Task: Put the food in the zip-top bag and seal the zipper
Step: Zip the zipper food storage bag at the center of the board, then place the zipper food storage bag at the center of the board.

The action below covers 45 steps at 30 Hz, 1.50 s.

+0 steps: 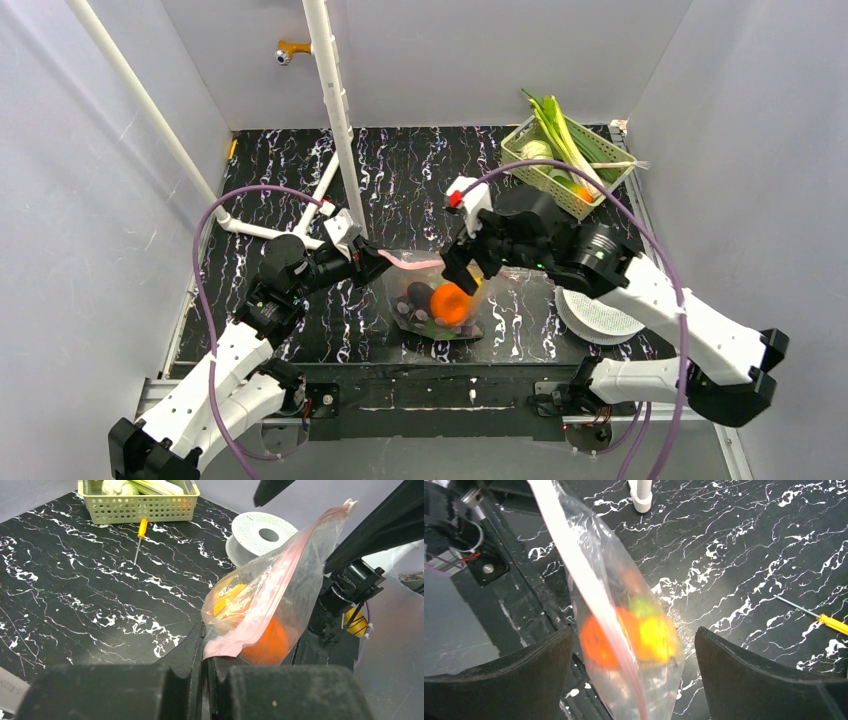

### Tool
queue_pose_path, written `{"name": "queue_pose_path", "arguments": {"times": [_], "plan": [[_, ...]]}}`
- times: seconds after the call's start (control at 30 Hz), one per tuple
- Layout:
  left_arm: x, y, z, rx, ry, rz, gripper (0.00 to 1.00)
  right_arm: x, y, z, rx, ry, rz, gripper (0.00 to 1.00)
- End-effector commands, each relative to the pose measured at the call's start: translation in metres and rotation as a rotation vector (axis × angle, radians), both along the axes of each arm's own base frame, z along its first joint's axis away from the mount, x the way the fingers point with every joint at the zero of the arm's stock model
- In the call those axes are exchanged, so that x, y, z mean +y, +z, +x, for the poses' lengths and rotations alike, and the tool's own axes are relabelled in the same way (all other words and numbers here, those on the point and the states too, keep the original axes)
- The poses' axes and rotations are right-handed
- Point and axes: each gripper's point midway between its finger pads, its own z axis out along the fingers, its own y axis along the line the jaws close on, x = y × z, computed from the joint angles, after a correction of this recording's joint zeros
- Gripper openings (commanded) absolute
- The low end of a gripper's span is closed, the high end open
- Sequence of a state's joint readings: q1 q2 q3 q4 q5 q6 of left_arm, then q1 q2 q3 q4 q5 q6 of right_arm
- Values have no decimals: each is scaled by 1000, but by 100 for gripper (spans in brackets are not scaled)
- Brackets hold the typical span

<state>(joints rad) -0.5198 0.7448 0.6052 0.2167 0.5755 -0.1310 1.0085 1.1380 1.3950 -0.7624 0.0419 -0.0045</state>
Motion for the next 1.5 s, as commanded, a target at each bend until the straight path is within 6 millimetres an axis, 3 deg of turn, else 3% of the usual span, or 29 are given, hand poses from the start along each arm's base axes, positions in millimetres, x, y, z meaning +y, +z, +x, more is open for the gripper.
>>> {"name": "queue_pose_path", "arguments": {"times": [0.0, 0.17, 0.27, 0.33, 0.4, 0.43, 0.47, 0.53, 0.6, 0.67, 0.77, 0.93, 1.03, 1.3, 1.47], "plan": [[2, 18, 2, -44, 15, -19, 0, 9, -3, 7, -46, 19, -101, 88], [2, 18, 5, -29, 22, -19, 0, 26, -9, 0, -32, 86, -124, 73], [3, 16, 8, -23, 42, -18, 0, 28, -6, 8, -67, 56, -149, 64], [4, 17, 9, -19, 54, -16, 0, 26, -2, 18, -108, 12, -154, 52], [7, 17, 13, -9, 82, -16, 0, 23, 3, 33, -160, -65, -150, 31], [10, 16, 16, 1, 112, -14, 5, 20, 6, 39, -183, -107, -147, 22], [14, 14, 21, 12, 151, -11, 17, 18, 10, 46, -203, -151, -135, 15], [23, 13, 31, 26, 237, -2, 55, 11, 12, 58, -232, -235, -116, 8], [33, 12, 39, 35, 313, 8, 77, 7, 5, 66, -190, -271, -90, 2], [40, 8, 44, 36, 360, 17, 88, 1, -8, 75, -55, -305, -42, 1], [49, 4, 50, 48, 423, 31, 94, -12, -35, 88, 156, -361, 30, 1], [54, -3, 56, 71, 467, 54, 96, -42, -86, 103, 415, -499, 128, 1], [53, -3, 56, 81, 461, 60, 96, -58, -117, 100, 568, -554, 183, 1], [49, -6, 55, 99, 444, 64, 96, -103, -180, 93, 835, -726, 367, 1], [48, -8, 56, 108, 440, 62, 96, -128, -204, 94, 941, -859, 489, 1]]}}
